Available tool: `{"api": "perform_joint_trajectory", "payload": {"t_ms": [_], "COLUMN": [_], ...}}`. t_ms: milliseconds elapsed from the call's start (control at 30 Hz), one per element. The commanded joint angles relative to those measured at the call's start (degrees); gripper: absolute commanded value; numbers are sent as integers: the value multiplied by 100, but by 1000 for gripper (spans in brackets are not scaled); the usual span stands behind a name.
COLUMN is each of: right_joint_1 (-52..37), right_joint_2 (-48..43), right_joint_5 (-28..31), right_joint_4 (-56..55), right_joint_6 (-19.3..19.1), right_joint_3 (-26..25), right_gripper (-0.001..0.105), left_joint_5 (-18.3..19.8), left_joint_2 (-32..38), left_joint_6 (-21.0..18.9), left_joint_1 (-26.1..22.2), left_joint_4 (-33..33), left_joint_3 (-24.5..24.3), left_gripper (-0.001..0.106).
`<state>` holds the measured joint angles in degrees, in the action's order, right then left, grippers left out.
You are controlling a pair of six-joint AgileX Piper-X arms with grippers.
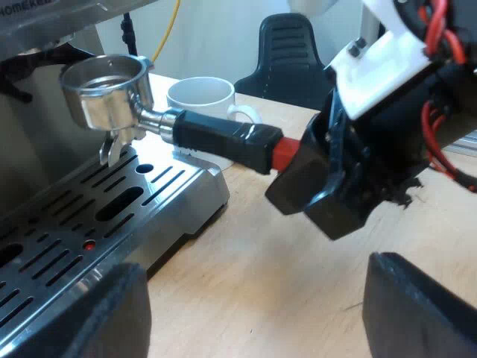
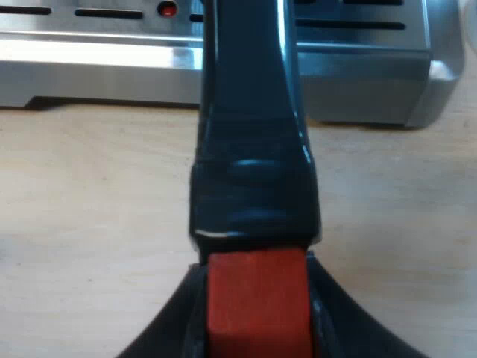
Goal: Grind coffee beans and then tamp
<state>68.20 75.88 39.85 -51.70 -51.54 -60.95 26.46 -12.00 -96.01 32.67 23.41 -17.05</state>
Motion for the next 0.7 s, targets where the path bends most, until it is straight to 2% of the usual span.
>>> {"api": "perform_joint_trajectory", "payload": {"t_ms": [33,267,500,600,667,700], "right_joint_1": [82,383,888,1021,1119,1146], "right_joint_2": [-179,-381,-874,-1087,-1250,-1292], "right_joint_5": [370,370,383,398,371,370], "right_joint_4": [-68,-56,49,111,336,399], "right_joint_6": [15,15,-2,-197,-534,-584], "right_joint_3": [1,265,765,934,1060,1090], "right_gripper": [0,0,0,0,0,0], "left_joint_5": [34,34,34,34,34,34], "left_joint_2": [40,40,40,40,40,40], "left_joint_6": [-68,-68,-68,-68,-68,-68], "left_joint_1": [30,30,30,30,30,30], "left_joint_4": [-54,-54,-54,-54,-11,-5], "left_joint_3": [-11,-11,-11,-11,-11,-11], "left_gripper": [62,62,62,62,62,62]}}
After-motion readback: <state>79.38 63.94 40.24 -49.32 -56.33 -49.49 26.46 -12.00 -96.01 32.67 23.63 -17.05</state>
